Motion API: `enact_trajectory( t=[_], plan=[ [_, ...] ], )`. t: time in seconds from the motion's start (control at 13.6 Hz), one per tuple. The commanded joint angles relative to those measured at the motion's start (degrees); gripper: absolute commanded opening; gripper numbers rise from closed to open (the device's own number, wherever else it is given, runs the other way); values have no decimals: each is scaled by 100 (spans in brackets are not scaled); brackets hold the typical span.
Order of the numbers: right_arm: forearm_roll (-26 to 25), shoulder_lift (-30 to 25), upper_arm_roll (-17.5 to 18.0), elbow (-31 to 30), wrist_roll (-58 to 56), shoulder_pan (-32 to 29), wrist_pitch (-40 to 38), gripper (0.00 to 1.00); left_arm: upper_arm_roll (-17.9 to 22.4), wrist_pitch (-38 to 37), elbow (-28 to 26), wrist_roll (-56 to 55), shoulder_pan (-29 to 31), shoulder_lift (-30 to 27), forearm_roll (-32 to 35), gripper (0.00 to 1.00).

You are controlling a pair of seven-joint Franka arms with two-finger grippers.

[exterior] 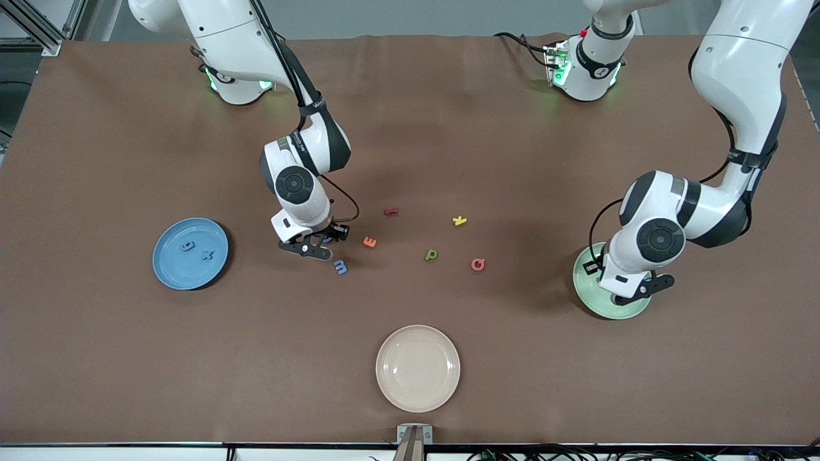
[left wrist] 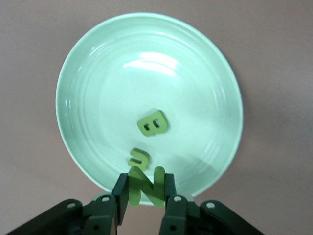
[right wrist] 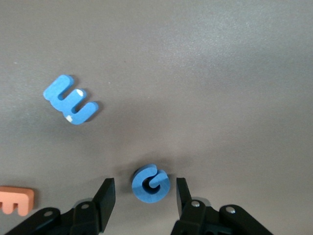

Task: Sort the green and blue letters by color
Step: 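Drop the N on the green plate while the right gripper grasps the G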

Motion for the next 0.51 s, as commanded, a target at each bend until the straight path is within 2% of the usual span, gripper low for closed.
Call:
enact_trajectory(
  t=[0.0,0.07,0.29,0.44],
  plan=[
    [71,-25,1,-105,80,-12,81,59,-42,179,-142,216,88,-30,150,54],
    [115,-25,1,-114,80,-21,133,59,-42,179,-125,199,88,-30,160,100],
    [124,-17,1,-114,80,-21,177,54,-59,179,-55,129,18,-65,107,100],
    [115,-8,1,-114,80,-21,186,48,-260,153,15,33,0,-92,72,100]
  ],
)
